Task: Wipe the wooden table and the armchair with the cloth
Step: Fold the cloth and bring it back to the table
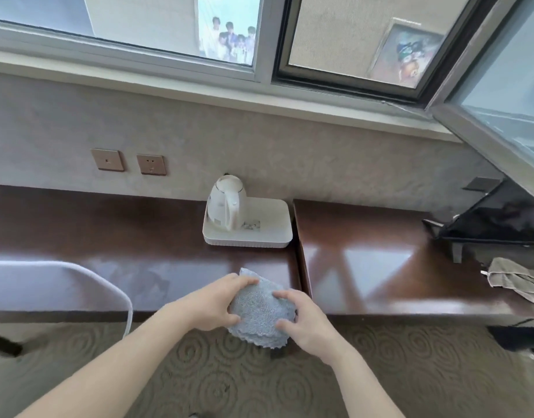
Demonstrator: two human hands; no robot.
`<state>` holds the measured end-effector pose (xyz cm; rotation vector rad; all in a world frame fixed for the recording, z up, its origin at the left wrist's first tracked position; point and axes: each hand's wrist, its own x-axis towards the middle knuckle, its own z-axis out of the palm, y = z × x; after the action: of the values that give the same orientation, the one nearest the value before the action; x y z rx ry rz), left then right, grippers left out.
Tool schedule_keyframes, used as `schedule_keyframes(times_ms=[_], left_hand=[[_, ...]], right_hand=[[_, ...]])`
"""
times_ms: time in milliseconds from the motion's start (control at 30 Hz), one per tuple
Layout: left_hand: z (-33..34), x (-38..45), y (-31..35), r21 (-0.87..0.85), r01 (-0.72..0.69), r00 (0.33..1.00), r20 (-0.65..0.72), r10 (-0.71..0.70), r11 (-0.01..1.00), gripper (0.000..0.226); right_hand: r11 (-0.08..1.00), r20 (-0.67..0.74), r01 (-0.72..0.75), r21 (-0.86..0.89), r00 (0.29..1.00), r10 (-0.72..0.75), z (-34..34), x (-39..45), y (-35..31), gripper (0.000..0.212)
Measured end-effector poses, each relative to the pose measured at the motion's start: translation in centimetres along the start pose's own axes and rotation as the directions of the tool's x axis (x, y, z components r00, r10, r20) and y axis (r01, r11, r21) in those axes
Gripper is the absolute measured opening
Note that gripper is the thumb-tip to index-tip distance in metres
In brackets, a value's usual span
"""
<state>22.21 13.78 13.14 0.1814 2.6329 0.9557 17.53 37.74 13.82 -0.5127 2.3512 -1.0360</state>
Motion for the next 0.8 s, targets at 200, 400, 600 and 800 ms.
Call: schedule_keyframes(times_ms=[200, 400, 600, 800], left_hand=[[-2.2, 7.3, -1.9, -0.003, 0.057, 0.997, -0.05, -0.057, 0.998, 0.077], [-4.2, 17.1, -4.1, 0.059, 0.195, 0.98, -0.044, -0.193, 0.979, 0.077], [-5.1, 27.6, -6.7, 0.125, 0.341, 0.935, -0.143, -0.323, 0.932, 0.086], [-4.5, 36.3, -11.1, 0.374, 0.468, 0.884, -0.199, -0.423, 0.801, 0.091]], right_hand=[[0.998, -0.041, -0.058, 0.002, 0.997, 0.058, -2.5, 7.1, 0.7, 0.055], [0.992, 0.021, -0.118, -0.055, 0.993, 0.119, -5.3, 17.8, 2.4, 0.059], [0.975, 0.067, -0.16, -0.153, 0.983, 0.172, -8.5, 30.9, 4.6, 0.059], [0.882, 0.211, -0.011, -0.47, 0.97, 0.124, -8.3, 41.8, 7.7, 0.066]])
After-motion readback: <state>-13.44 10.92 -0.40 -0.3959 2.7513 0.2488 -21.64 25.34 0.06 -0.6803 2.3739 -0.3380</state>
